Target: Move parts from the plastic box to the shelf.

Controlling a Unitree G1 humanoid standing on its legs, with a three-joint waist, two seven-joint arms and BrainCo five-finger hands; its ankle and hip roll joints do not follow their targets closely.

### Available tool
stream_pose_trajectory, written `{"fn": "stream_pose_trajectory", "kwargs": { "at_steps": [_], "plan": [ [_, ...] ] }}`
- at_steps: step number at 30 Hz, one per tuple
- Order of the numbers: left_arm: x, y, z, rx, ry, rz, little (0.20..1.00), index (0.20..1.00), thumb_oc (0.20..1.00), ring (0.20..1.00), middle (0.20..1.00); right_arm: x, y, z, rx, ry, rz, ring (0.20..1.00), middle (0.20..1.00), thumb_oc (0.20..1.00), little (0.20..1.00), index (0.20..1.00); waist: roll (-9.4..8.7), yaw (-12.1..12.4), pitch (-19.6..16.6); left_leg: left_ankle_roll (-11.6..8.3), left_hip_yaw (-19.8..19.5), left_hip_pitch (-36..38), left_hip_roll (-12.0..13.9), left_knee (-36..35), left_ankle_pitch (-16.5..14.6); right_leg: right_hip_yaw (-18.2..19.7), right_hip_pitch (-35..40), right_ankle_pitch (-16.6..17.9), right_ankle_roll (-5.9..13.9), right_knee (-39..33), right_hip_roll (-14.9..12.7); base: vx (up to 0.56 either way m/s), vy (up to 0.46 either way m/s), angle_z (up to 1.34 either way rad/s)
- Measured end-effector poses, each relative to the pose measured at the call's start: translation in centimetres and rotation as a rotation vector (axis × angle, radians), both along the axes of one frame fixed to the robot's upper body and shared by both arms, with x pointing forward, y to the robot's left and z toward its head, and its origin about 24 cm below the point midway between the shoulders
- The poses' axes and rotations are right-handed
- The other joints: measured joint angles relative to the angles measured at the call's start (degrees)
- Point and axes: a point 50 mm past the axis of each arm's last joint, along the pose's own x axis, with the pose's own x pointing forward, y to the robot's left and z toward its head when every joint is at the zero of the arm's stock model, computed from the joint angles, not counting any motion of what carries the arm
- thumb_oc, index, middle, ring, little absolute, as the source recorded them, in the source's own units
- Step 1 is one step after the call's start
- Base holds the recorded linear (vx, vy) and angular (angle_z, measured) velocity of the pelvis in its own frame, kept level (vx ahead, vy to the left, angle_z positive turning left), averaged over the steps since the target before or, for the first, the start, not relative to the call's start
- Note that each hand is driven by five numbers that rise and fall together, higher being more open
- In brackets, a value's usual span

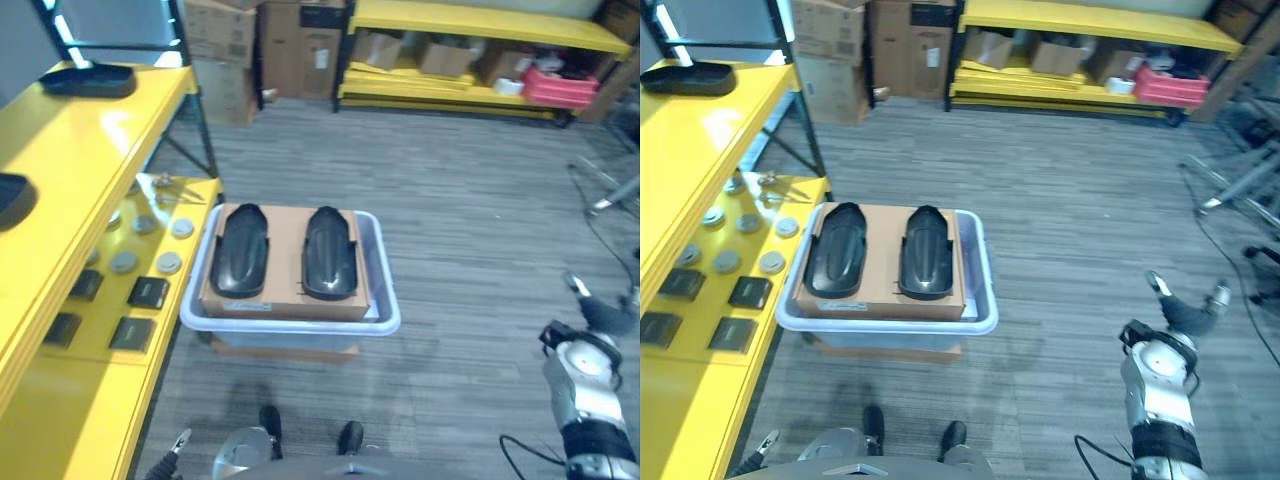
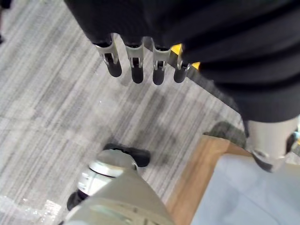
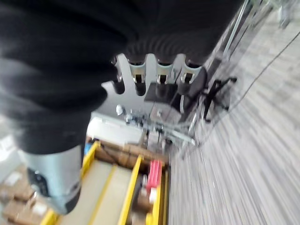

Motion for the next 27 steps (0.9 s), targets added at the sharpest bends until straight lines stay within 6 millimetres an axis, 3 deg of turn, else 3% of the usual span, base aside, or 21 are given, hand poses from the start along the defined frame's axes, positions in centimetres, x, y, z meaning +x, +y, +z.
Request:
{"fn": "stream_pose_trajectory", "kwargs": {
  "at_steps": [7,11,18,27],
  "plan": [
    [0.9,-0.5,0.1,-0.027,-0.023,-0.113,1.000,1.000,1.000,1.000,1.000,5.4,0.8,1.0,0.080,0.044,0.040,1.000,1.000,1.000,1.000,1.000,3.59,5.89,4.07,1.42,-3.13,-2.59,-0.84,-0.05,4.44,-4.38,-1.07,0.12,-0.25,1.44,-0.87,-0.04,0.062,0.41],
    [2.2,-0.1,0.3,-0.017,-0.055,-0.136,1.000,1.000,1.000,1.000,1.000,6.5,1.1,1.5,0.110,0.038,0.054,1.000,1.000,1.000,1.000,1.000,4.87,8.40,6.04,2.54,-4.66,-3.68,-1.66,-0.23,5.75,-6.03,-1.83,-0.19,0.10,2.22,-1.61,-0.02,0.058,0.25],
    [3.0,0.3,0.7,-0.026,-0.101,-0.172,1.000,1.000,1.000,1.000,1.000,6.1,0.3,0.9,0.133,0.071,0.040,1.000,1.000,1.000,1.000,1.000,4.92,9.18,8.49,2.51,-6.54,-3.85,-2.23,-0.28,5.74,-7.26,-1.18,-0.74,0.44,2.13,-1.89,0.00,0.061,0.10],
    [3.3,0.1,0.7,-0.047,-0.126,-0.166,1.000,1.000,1.000,1.000,1.000,6.2,0.9,-0.6,0.163,0.161,0.129,1.000,1.000,1.000,1.000,1.000,5.16,9.72,10.45,1.27,-7.64,-5.37,-2.73,-0.46,5.61,-7.53,-3.52,-1.94,0.42,5.04,-2.89,0.01,0.022,0.04]
  ]
}}
